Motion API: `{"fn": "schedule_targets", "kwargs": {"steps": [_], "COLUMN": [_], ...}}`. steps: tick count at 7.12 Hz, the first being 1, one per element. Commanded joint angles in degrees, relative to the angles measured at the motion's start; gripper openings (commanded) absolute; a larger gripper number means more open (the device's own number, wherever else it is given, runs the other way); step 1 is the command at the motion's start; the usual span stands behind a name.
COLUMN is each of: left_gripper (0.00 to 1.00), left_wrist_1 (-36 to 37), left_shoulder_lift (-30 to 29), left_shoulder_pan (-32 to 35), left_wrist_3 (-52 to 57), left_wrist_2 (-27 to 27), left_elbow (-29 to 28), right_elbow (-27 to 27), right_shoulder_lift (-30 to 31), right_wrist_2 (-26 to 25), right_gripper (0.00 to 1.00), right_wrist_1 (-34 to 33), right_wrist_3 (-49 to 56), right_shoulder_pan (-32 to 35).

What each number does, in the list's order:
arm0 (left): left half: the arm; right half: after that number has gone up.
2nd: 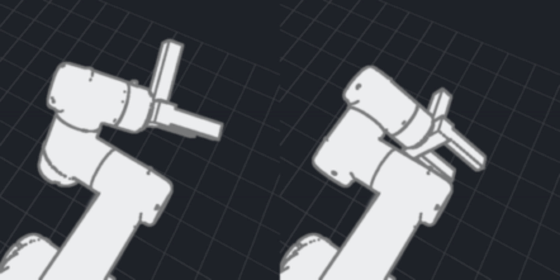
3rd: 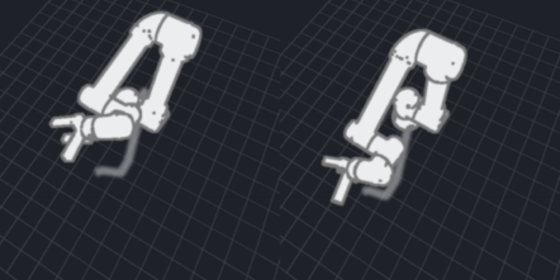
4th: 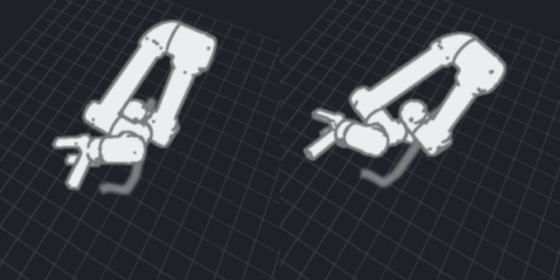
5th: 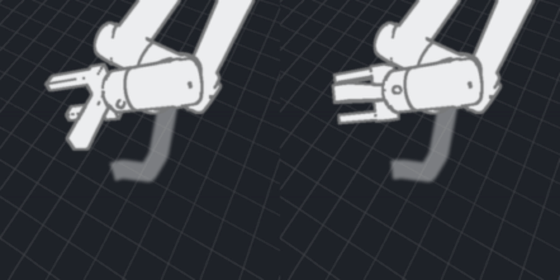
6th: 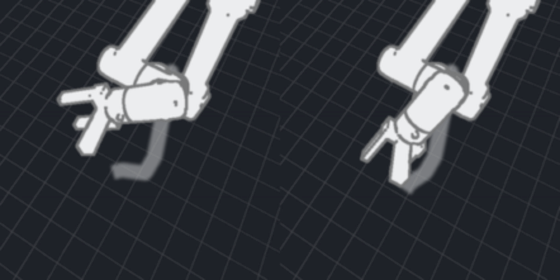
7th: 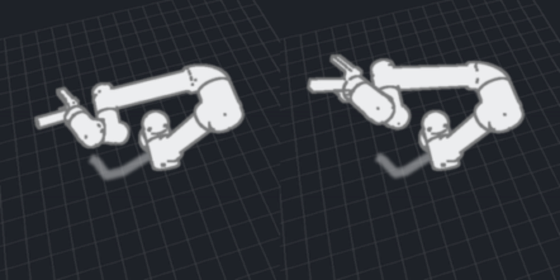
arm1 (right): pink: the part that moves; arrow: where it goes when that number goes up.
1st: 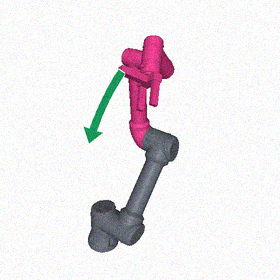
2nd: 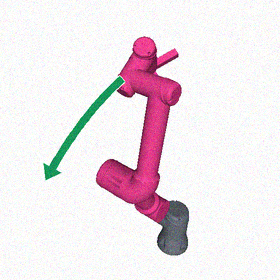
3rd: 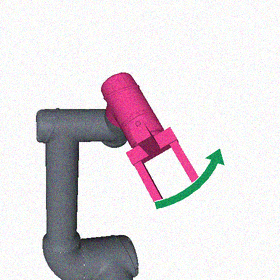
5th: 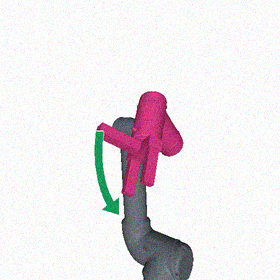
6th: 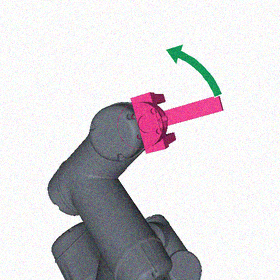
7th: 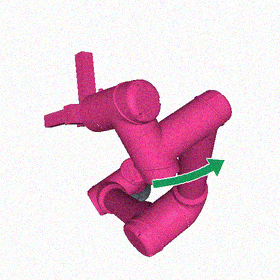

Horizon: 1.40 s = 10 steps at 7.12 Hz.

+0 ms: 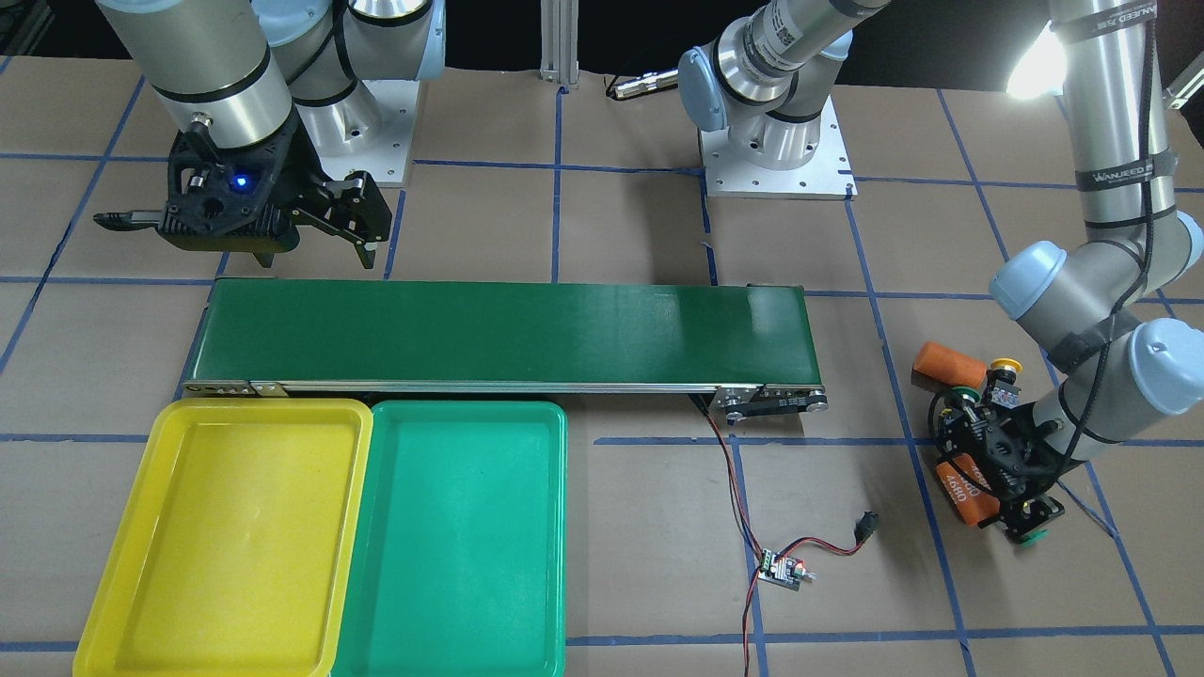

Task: Sort buttons by color to trays
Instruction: 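Carry the orange cylinder to the conveyor and release it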

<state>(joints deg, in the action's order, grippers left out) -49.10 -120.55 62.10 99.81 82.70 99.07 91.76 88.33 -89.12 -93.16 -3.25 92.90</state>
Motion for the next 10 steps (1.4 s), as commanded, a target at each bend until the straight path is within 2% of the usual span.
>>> {"fn": "schedule_targets", "kwargs": {"steps": [1,2,3,5,6,7,9,10], "left_gripper": [0.14,0.12,0.12,0.12,0.12,0.12,0.12,0.12], "left_wrist_1": [-0.6,-2.5,-6.0,-16.1,-22.4,-25.4,-25.3,-24.7], "left_shoulder_lift": [1.2,2.7,5.5,13.1,17.7,21.5,26.8,28.4], "left_shoulder_pan": [0.3,1.1,2.7,8.9,10.8,13.5,19.7,20.9], "left_wrist_3": [-9.8,-17.9,-30.5,-53.8,-63.5,-71.1,-89.7,-92.1], "left_wrist_2": [3.0,3.1,2.8,3.0,3.0,3.0,2.1,2.3], "left_elbow": [0.4,0.6,0.9,0.9,1.3,2.8,9.0,12.3], "right_elbow": [0.0,0.0,0.0,0.0,0.0,0.0,0.0,0.0], "right_shoulder_lift": [0.0,0.0,0.0,0.0,0.0,0.0,0.0,0.0], "right_wrist_2": [0.0,0.0,0.0,0.0,0.0,0.0,0.0,0.0], "right_gripper": [1.0,1.0,1.0,1.0,1.0,1.0,1.0,1.0], "right_wrist_1": [0.0,0.0,0.0,0.0,0.0,0.0,0.0,0.0], "right_wrist_3": [0.0,0.0,0.0,0.0,0.0,0.0,0.0,0.0], "right_shoulder_pan": [0.0,0.0,0.0,0.0,0.0,0.0,0.0,0.0]}}
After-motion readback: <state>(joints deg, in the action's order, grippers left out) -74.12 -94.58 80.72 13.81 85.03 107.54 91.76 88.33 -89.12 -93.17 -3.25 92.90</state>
